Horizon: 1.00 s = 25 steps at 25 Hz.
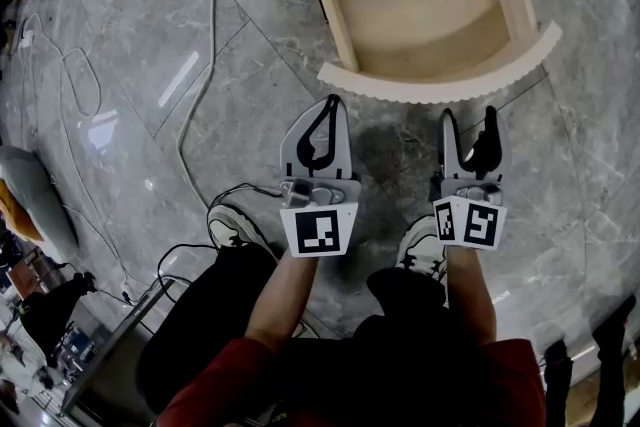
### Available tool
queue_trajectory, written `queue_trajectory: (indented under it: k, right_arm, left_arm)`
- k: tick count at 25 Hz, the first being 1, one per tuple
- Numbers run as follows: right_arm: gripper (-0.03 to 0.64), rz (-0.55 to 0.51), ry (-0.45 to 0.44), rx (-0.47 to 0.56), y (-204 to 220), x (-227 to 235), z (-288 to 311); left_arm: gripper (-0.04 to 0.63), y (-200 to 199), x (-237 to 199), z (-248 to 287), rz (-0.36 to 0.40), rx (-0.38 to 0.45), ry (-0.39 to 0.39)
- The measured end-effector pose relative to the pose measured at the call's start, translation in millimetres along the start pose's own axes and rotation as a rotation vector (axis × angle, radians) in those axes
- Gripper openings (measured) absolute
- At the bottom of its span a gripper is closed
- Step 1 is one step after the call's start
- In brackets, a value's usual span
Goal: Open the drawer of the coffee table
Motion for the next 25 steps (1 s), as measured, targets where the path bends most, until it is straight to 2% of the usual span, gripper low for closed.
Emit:
queue_trajectory:
  k: [6,11,16,20,25]
  right_arm:
    - [0.282,-0.039,-0.026,0.009,-14.9,-3.3,2.1]
    - [0.282,-0.025,-0.024,0.005,-53.7,-10.3,8.0]
    - [0.282,-0.051,-0.052,-0.011,-112.7,-28.2,19.9]
    - [0.282,-0.053,-0.069,-0.024,-175.8,-52.7,27.5]
    - [0.282,-0.056,-0.082,-0.043,-264.3,-84.0,35.5]
  left_arm:
    - [0.014,-0.8,-8.9,-6.6,0.004,-0.001,-0.018]
    - [0.014,-29.5,-30.6,1.0,0.033,0.021,-0.012]
    - [0.014,-80.0,-68.6,14.3,0.07,0.042,-0.01]
    - [0.014,-131.1,-102.9,28.7,0.096,0.042,-0.027]
    - [0.014,-212.4,-131.0,41.9,0.077,0.02,-0.038]
Point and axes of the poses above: the fingertips, and each gripper's own axes: z forward along the fingers, x to its right, y out of its underside, the point moved 2 cm from there along -z, backward along the fingers, and after that the axes turned 14 degrees about x, right-handed, at the moved point
